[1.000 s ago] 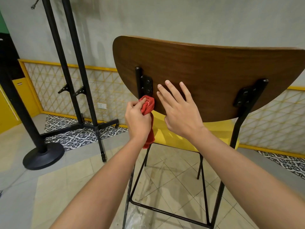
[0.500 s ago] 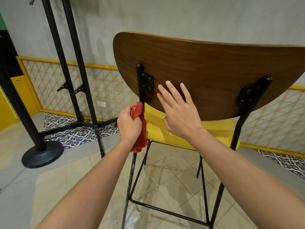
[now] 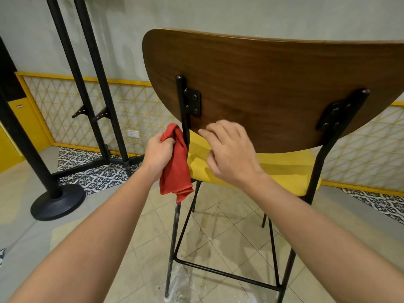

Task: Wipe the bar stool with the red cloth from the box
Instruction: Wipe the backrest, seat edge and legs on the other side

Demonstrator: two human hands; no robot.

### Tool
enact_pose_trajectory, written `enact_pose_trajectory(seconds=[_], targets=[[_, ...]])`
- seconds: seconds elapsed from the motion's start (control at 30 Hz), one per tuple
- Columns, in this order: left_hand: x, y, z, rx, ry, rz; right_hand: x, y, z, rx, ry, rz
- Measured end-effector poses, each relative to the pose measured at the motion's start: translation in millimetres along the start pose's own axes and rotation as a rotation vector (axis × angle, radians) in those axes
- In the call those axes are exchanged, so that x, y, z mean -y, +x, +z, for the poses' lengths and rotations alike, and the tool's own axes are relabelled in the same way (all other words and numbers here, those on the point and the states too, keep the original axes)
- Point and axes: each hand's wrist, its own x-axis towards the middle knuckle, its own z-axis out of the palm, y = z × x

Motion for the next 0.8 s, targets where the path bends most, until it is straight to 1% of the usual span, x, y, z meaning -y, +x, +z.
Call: enact_pose_trajectory(seconds=[0.03, 0.07, 0.17, 0.2, 0.23, 0.3, 0.33, 0.4, 0.47, 0.53, 0.6, 0.67, 0.73, 0.8], targets=[[0, -3, 2, -0.008, -0.035, -0.012, 11, -1, 3, 0.007, 0.149, 0.079], [1, -6, 5, -0.021, -0.078, -0.025, 23, -2, 4, 0.057, 0.314, 0.184], [5, -16, 9, -0.03, -0.281, -0.086, 54, -1, 12, 0.294, 0.798, 0.484], [6, -19, 9, -0.022, -0.338, -0.104, 61, 0, 15, 0.336, 0.897, 0.556], [9, -20, 7, -0.009, -0.383, -0.122, 67, 2, 17, 0.342, 0.968, 0.621], [12, -22, 5, 0.033, -0.442, -0.142, 72, 5, 20, 0.307, 1.041, 0.715], [13, -23, 4, 0.059, -0.441, -0.135, 73, 6, 21, 0.292, 1.057, 0.73], [10, -26, 3, 0.099, -0.35, -0.074, 73, 8, 22, 0.247, 1.042, 0.713], [5, -24, -1, 0.108, -0.258, -0.004, 69, 11, 18, 0.167, 0.988, 0.68], [3, -19, -9, 0.119, -0.239, -0.002, 57, 15, 11, 0.101, 0.866, 0.637], [7, -12, -18, 0.107, -0.218, -0.045, 42, 19, 2, 0.094, 0.639, 0.513], [15, -8, -24, 0.072, -0.213, -0.082, 31, 23, -1, 0.116, 0.438, 0.313], [21, -5, -23, 0.05, -0.199, -0.091, 29, 27, 3, 0.141, 0.315, 0.175], [25, -2, -19, 0.039, -0.139, -0.09, 29, 31, 12, 0.154, 0.228, 0.116]])
